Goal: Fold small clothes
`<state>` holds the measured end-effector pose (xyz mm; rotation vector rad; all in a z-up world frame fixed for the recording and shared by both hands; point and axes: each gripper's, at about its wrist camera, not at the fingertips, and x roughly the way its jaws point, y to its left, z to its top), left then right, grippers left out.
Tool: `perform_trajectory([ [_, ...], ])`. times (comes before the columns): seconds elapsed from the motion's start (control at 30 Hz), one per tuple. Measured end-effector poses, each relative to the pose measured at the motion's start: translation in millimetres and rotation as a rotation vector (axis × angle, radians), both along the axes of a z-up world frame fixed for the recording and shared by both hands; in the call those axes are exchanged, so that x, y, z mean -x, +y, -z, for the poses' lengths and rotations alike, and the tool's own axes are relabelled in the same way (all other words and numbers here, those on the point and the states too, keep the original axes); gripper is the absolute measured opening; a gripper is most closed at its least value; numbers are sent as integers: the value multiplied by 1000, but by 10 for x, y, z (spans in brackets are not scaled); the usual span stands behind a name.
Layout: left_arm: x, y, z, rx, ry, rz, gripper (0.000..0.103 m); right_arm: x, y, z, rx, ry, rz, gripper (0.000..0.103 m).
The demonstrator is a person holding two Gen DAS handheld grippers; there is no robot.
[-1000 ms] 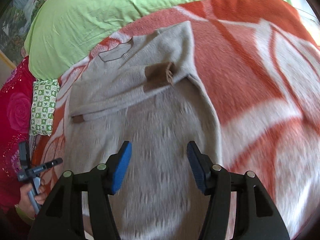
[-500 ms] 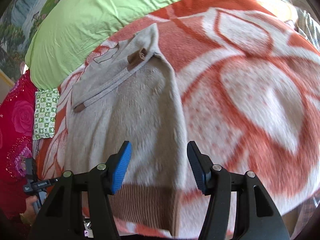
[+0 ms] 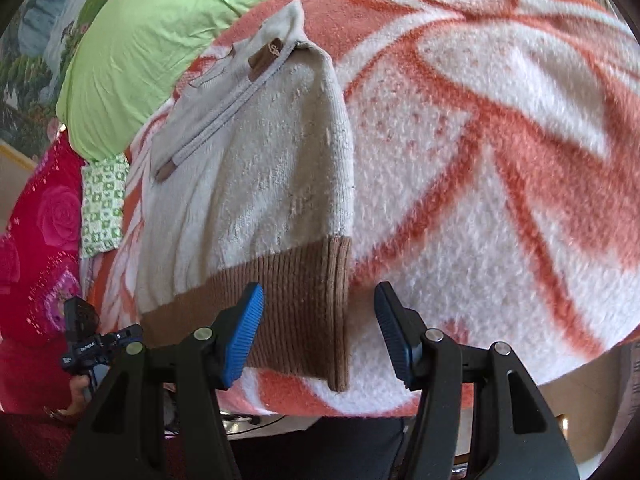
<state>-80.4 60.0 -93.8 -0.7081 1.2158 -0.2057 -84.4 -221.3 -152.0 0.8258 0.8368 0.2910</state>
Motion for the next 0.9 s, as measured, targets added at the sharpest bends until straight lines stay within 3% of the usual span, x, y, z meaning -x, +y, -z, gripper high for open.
perform_trajectory([
  [0.2,17,100,12,30,-6,-10,73,-88,-12,20,-77,-2,1,60],
  [0.3,7,52,-7,8,-8,-7,73,-160,115,39,-96,15,-68,58],
  [0.33,4,40,-10,-5,-11,-4,69,-161,170,36,-64,22,-93,49],
  [0.37,-5,10,-16,-29,-16,1,57,-165,195,46,-42,34,-110,26],
  [0.4,-14,-17,-15,-65,-16,11,40,-169,206,74,-39,51,-127,10],
  [0.47,-9,1,-4,-107,-15,21,22,-126,155,63,-64,32,-123,9],
  [0.53,14,88,2,-58,-27,4,10,-67,66,7,-88,-6,-97,9],
  [0.7,44,96,-177,-35,-84,-16,8,-85,-60,-111,-145,-66,-91,9],
  [0.9,-126,130,-716,-15,-217,-34,8,-199,-111,-543,-172,-171,-92,9],
])
